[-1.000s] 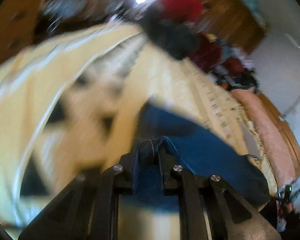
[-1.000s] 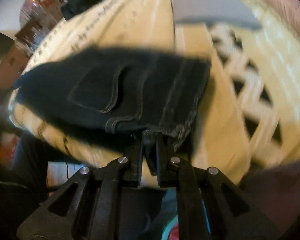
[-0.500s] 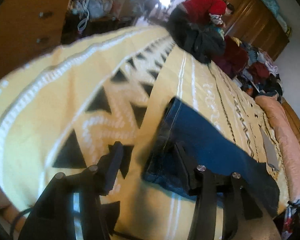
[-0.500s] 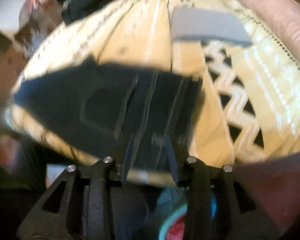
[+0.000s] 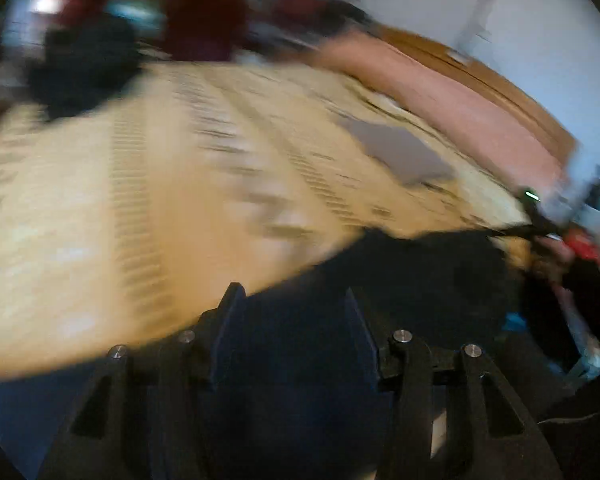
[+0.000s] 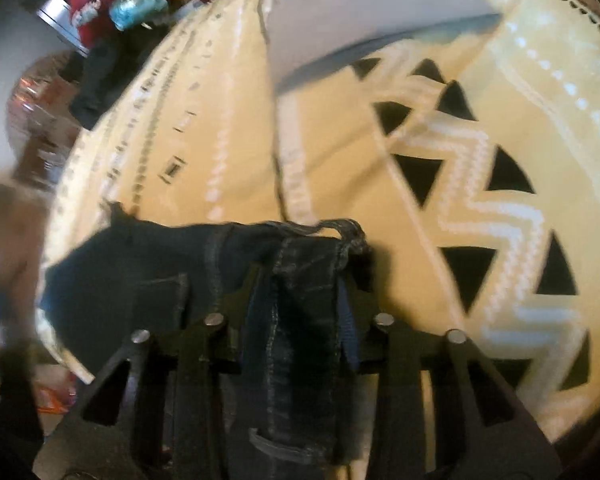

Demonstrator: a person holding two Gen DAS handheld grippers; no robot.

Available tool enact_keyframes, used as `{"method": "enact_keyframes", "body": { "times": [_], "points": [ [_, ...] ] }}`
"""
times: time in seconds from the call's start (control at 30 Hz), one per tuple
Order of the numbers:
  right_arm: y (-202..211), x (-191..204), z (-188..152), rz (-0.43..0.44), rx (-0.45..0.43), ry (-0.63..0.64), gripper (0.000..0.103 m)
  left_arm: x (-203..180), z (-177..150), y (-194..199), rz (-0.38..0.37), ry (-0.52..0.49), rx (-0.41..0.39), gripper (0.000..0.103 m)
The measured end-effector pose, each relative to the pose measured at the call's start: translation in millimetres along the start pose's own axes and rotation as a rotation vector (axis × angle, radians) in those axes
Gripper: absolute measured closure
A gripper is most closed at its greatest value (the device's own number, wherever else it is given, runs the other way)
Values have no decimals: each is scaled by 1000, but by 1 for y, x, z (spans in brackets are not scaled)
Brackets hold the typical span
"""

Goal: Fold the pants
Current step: 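Lift the waistband with both tools and fold it over toward the jeans legs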

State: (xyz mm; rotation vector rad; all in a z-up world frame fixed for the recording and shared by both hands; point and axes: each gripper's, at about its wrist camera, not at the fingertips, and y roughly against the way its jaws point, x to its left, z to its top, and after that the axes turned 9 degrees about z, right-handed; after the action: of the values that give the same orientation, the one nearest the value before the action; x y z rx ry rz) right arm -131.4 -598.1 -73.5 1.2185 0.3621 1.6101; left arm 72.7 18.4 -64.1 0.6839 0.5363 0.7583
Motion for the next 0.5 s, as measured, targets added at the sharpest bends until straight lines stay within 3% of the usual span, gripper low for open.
{"method": "enact_keyframes", "body": {
  "times": [0.1,0.2,0.3,0.5],
  "points": [
    [2,2,0,22,-4,-15,77,-52,37,-84,-99,-129,99,50],
    [3,2,-3,19,2,-33,75,-82,54,-135,-82,-258,138,50],
    [0,1,-3,0,19,-29,67,-96,57,-160,-98,-293,161,50],
    [-7,2,-3,-10,34,-13,65,-115,62,-188,-135,-319,218,52]
  ]
}}
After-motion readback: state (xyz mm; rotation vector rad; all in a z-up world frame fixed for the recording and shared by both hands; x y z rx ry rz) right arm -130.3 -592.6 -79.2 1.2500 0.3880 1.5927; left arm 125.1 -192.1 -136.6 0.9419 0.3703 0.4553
